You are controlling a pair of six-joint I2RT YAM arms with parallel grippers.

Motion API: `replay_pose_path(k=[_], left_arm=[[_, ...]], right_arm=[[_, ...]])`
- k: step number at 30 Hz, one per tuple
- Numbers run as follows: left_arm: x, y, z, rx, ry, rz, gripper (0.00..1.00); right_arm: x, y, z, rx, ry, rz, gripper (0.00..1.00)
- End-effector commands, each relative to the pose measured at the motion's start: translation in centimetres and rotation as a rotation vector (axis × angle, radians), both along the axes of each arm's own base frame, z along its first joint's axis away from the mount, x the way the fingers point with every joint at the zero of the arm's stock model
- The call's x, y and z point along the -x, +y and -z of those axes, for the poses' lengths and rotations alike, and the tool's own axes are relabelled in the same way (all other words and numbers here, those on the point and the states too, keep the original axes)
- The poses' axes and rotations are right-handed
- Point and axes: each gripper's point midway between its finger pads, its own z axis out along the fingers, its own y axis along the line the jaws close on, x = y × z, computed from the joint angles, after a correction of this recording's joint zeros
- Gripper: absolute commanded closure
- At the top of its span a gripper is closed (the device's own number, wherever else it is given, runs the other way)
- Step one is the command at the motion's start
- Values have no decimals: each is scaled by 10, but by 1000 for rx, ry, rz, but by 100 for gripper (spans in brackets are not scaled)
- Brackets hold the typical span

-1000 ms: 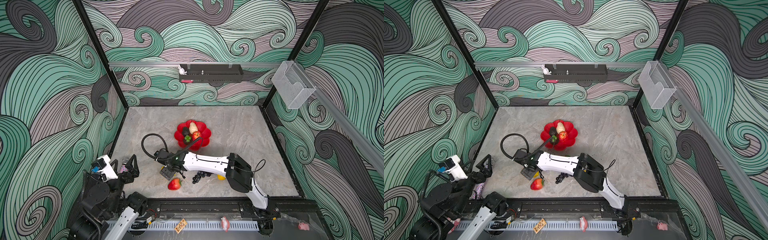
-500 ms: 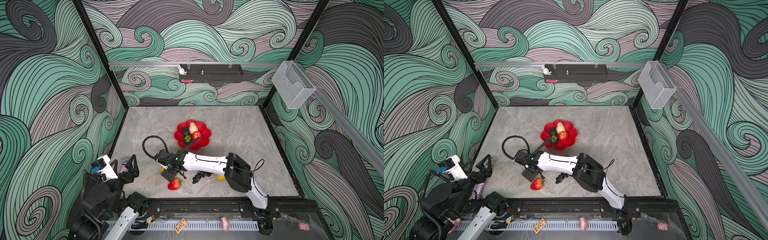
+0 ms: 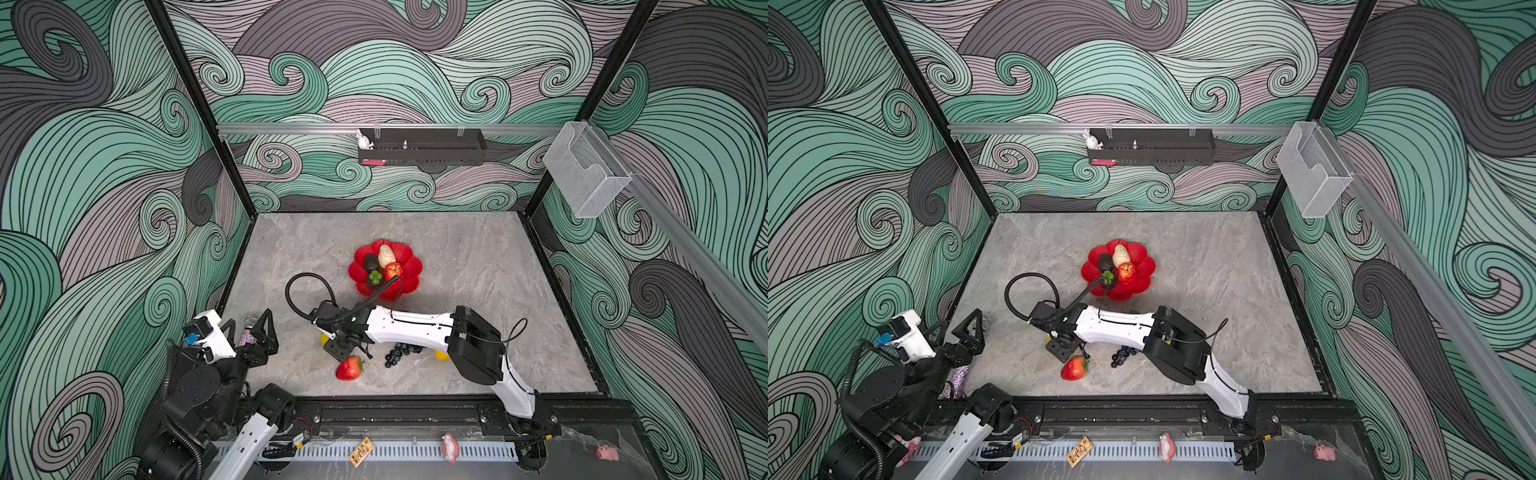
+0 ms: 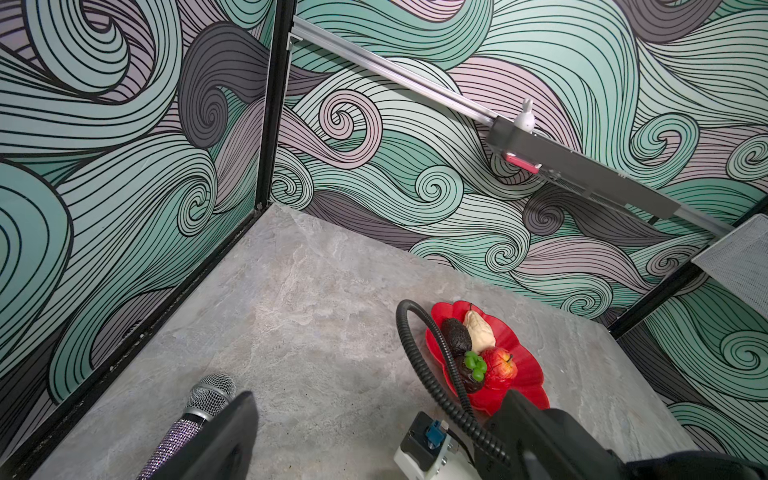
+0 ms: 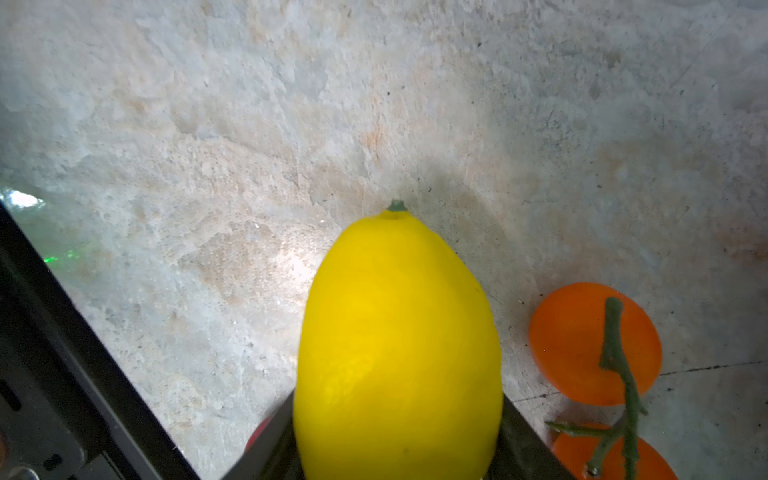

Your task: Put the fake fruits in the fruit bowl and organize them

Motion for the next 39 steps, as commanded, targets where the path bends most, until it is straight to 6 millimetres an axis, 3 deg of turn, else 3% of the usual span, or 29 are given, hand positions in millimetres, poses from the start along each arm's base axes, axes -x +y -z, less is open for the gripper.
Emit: replay_pose_path(k=[1,7,10,14,17,19,24,28,32,36,39], left_arm=[[-5,1,6,-14,39,-24,7],[-11,-7,8,-5,63,7,7],[-18,-18,10,-9,89,49,6],[-32,-46,22,31,184,156,7],[-44,-79,43,119,295,265,8],[-53,-107,57,205,361,366,8],[-70,-158,85,442,476,507,8],[-79,-192,86,575,470,622,8],[-77,-210,82,557,476,672,8],[-69,-242,84,523,498,751,8],[-70,-242,105,463,570,666,8]], right_arm=[[-4,1,-52,-111,-42,16,45],[-2,-24,-108,-261,-89,58,45],[5,-44,-125,-317,-72,52,43],[5,-80,-136,-360,-89,93,42],[5,-107,-143,-402,-108,120,41],[6,-123,-145,-428,-127,125,41],[6,-155,-142,-481,-175,169,39],[7,-174,-135,-523,-212,169,37],[3,-187,-126,-538,-218,204,37],[3,-189,-124,-575,-219,211,39],[-2,-192,-118,-561,-212,234,44]])
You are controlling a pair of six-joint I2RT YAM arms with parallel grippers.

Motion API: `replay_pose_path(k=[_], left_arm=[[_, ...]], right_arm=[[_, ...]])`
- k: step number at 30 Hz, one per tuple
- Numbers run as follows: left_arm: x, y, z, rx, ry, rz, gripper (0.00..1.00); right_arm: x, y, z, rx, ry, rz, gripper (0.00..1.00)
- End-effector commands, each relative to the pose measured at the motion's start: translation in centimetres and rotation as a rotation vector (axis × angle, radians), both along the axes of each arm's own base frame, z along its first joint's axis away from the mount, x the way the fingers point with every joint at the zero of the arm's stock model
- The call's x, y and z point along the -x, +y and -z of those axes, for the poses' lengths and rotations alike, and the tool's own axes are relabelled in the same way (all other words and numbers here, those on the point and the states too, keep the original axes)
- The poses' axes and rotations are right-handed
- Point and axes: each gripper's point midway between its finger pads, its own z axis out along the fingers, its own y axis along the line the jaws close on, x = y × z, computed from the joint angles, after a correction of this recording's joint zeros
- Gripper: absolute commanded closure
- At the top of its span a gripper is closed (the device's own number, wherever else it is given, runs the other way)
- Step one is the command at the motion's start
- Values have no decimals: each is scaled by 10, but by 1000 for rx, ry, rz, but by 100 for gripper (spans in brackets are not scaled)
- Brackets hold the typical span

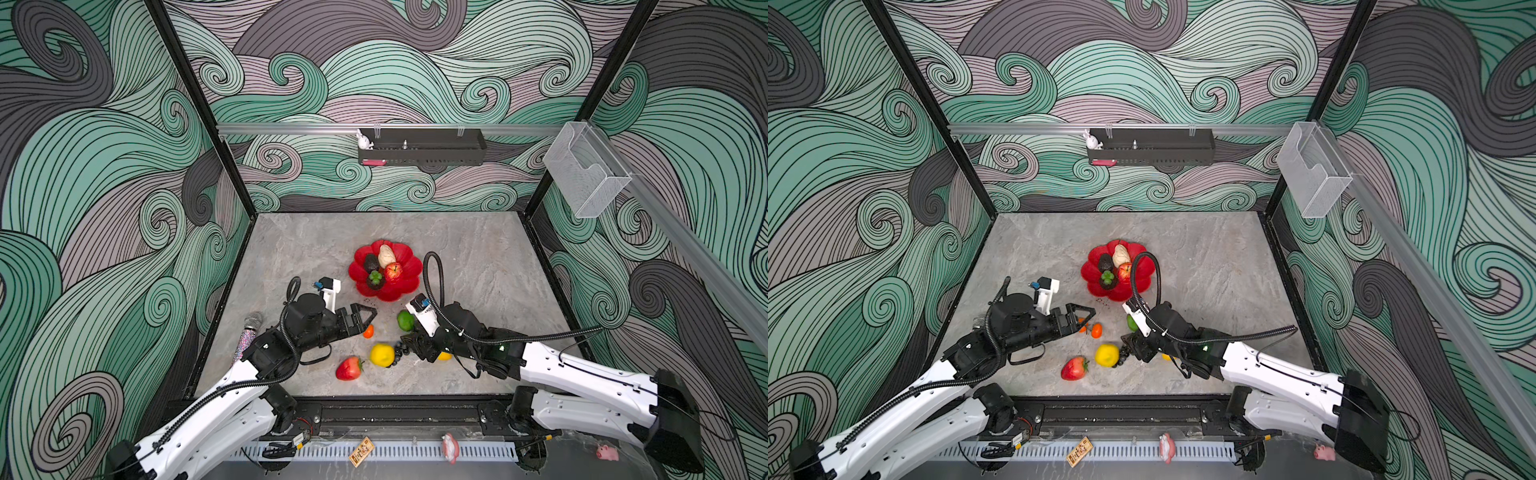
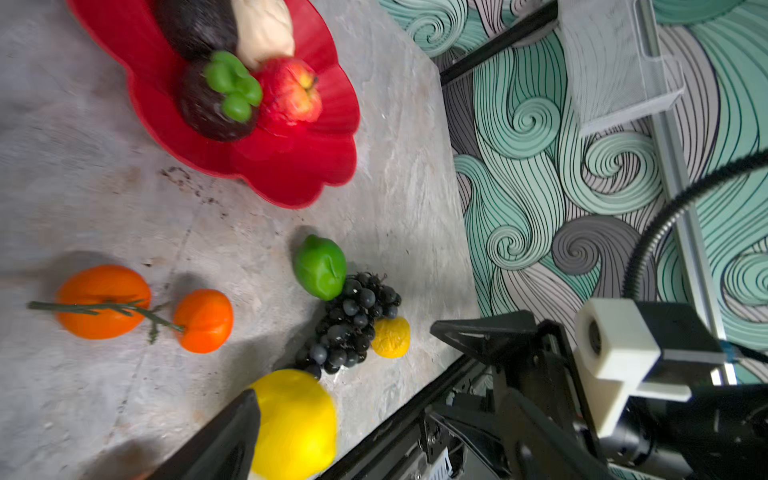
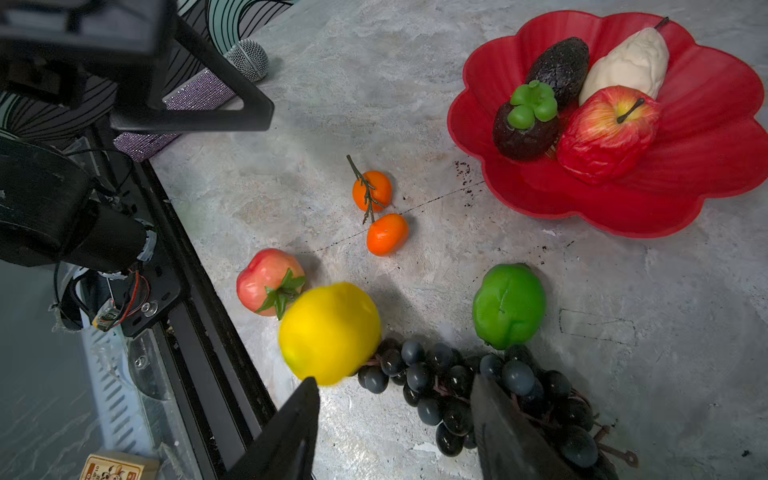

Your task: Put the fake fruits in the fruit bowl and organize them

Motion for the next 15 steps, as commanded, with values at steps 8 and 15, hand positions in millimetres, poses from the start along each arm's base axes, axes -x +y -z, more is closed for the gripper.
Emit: replay_pose_path(k=[8,15], left_arm=[[0,55,53,-269,118,-247,12],[4,95,40,-373,4,-335,13]], right_arm=[[13,5,33,-30,170,29,43],[47,17,60,30,245,24,34]])
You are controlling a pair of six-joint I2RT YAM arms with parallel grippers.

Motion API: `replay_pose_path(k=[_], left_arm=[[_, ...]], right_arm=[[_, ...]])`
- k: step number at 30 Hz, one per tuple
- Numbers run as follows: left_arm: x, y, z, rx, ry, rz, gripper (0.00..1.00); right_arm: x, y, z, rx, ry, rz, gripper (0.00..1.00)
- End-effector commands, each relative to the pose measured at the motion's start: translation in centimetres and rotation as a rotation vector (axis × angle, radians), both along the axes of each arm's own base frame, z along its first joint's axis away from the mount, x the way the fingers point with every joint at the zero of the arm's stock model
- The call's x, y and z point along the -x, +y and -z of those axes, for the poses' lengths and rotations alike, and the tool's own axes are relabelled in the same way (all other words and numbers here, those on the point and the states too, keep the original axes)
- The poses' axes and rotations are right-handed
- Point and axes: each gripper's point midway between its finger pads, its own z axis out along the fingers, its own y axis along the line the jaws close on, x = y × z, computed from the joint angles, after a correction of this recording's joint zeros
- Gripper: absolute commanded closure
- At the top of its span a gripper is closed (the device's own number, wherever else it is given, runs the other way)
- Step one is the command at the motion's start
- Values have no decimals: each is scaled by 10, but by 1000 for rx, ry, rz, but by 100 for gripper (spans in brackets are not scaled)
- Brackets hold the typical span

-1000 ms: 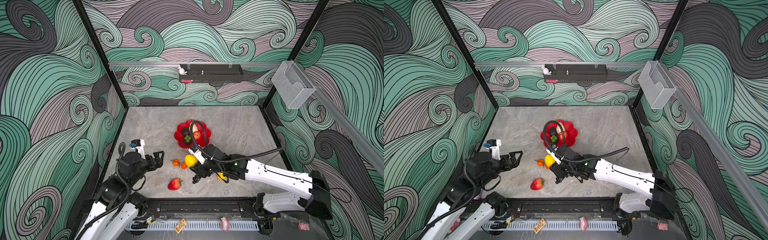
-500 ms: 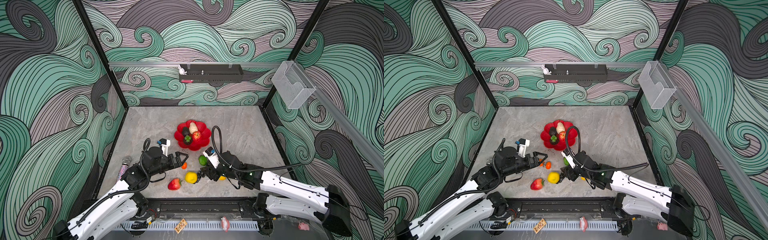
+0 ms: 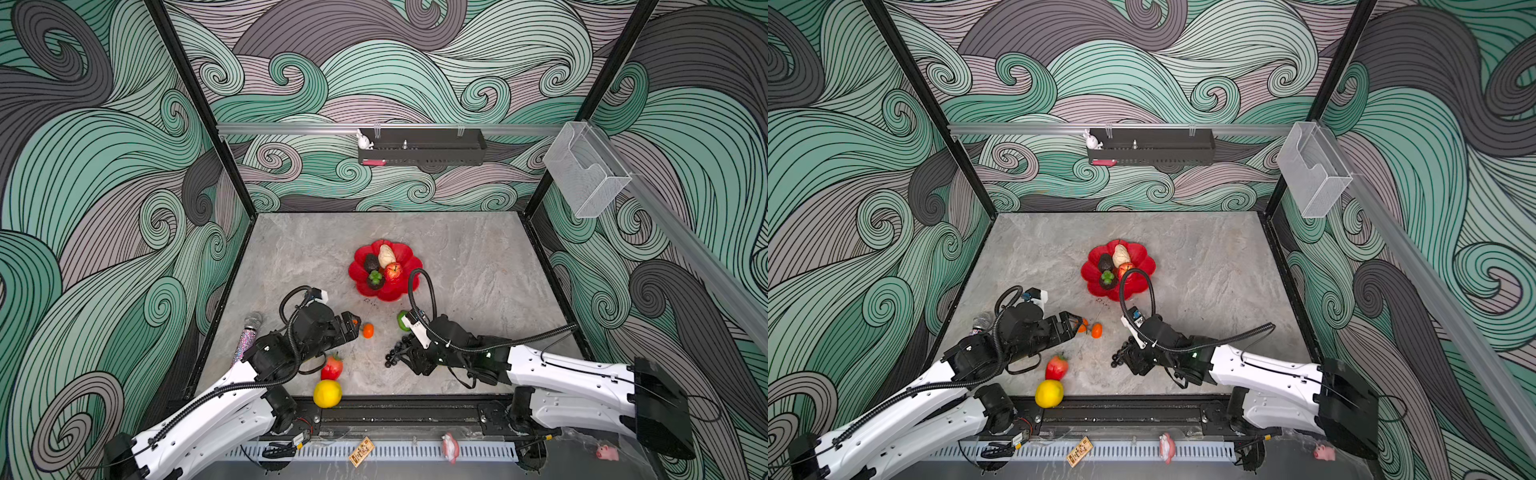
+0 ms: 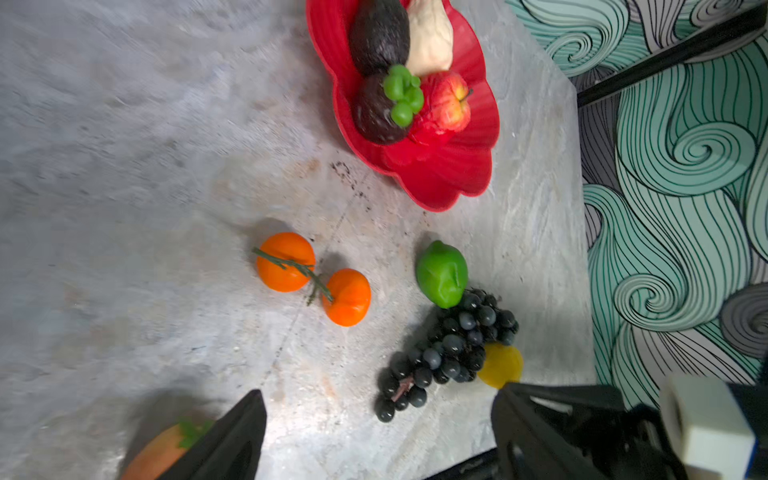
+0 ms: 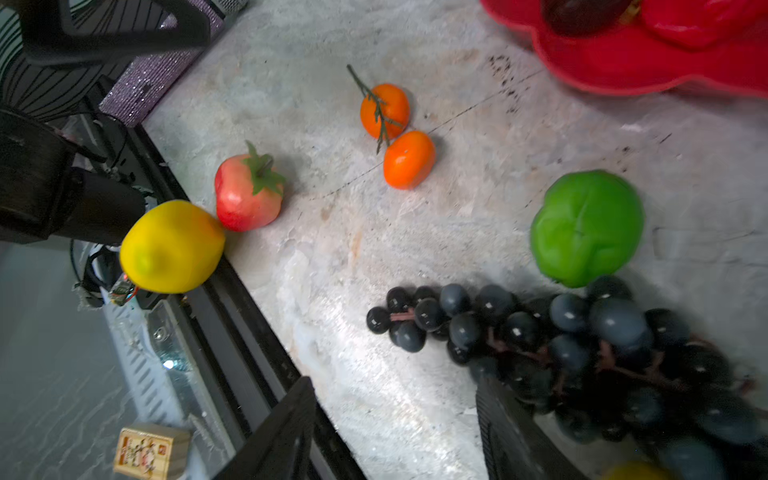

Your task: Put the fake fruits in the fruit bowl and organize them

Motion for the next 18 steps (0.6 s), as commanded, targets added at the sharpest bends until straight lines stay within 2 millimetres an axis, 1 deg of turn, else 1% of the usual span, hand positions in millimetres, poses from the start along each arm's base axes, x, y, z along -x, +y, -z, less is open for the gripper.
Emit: replay_pose_path(k=[1,4,7,11,15,18], left_arm=[[1,36,-5,-131,-64,-75,13],[3,56,-23,-196,-126,-105,13],[4,72,-48,-252,-191,-123,13],[6,95,-86,-323,-301,-153,13],[15,121,-123,-380,-414,-194,13],[21,133,-133,-401,-460,-205,13]], right_arm=[[13,10,5,-4,30,4,33],[28,27,6,1,20,-69,28],[39,47,4,2,-4,-128,25],[55,80,8,15,-19,-228,23],[69,109,19,38,-36,-330,18],[77,125,26,56,-44,-390,14]])
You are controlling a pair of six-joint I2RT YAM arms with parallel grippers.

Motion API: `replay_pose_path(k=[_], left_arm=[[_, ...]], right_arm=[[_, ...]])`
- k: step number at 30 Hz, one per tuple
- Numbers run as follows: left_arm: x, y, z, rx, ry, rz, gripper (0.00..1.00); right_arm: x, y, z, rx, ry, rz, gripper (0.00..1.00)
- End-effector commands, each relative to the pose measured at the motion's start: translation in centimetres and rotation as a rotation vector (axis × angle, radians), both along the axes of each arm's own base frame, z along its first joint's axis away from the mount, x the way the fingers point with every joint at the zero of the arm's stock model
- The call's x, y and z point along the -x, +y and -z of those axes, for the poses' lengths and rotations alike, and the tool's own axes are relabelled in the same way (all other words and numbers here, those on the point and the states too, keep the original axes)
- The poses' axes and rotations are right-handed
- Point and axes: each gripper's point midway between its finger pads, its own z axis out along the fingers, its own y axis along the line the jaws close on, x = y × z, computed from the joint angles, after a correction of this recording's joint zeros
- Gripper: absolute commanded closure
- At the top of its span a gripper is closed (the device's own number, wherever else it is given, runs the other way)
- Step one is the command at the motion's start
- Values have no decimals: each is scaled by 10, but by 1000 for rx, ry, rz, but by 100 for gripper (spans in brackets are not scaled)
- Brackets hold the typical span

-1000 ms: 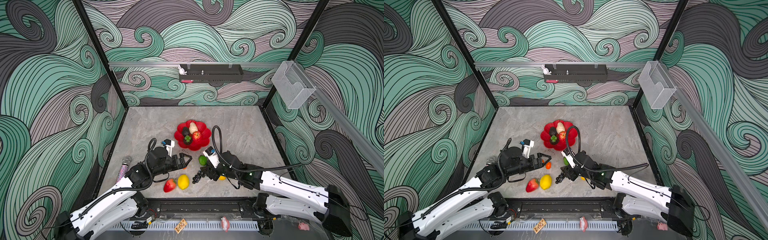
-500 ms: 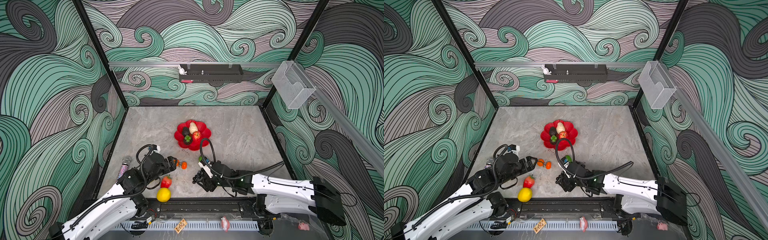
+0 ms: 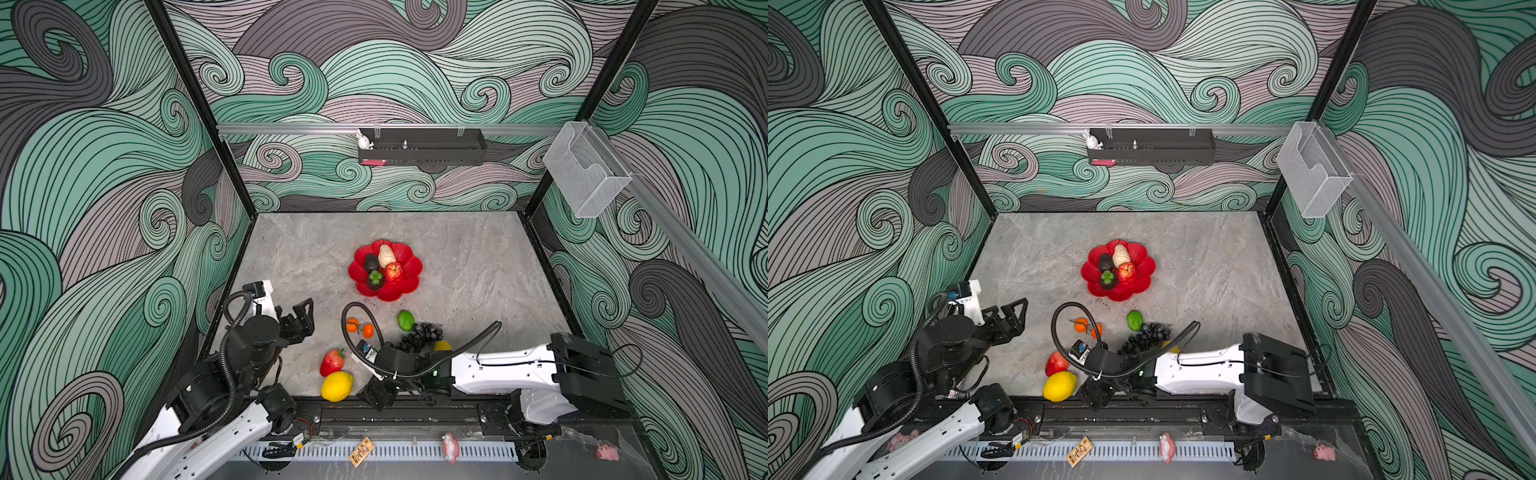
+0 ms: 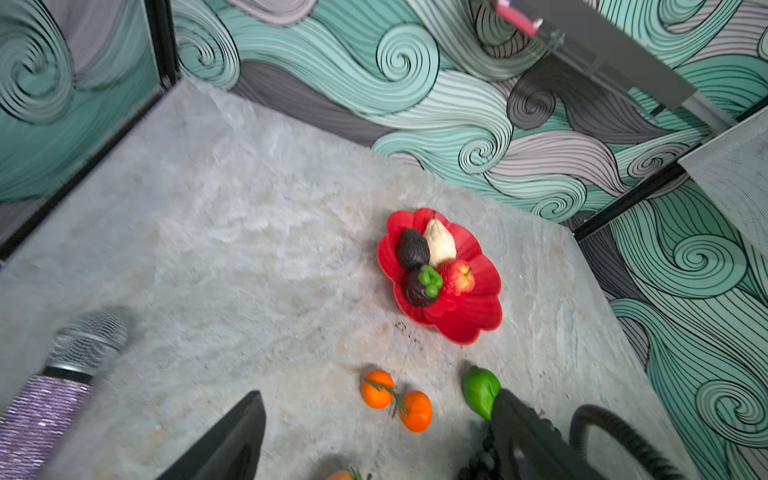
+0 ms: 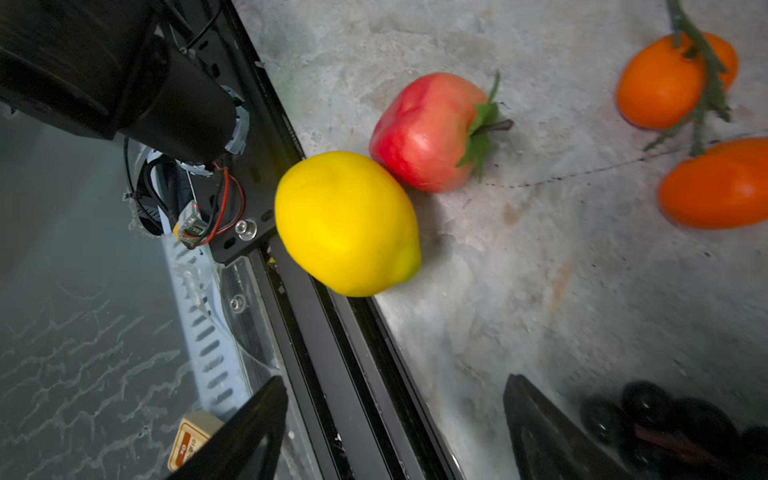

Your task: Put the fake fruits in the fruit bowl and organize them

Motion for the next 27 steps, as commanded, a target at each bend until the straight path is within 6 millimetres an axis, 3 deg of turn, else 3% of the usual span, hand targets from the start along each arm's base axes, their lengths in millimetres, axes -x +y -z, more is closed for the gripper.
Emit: replay_pose_path(k=[1,16,27], left_arm=[[9,29,-3,-143,-24,-55,12],[24,47,6,-154,-48,-72,11],[24,46,7,-150,-50,-65,11]], right_arm=[[10,21,-1,-14,-30,-96,13],[3,58,40,130,-73,-140,8],[0,65,43,153,-78,-142,29]])
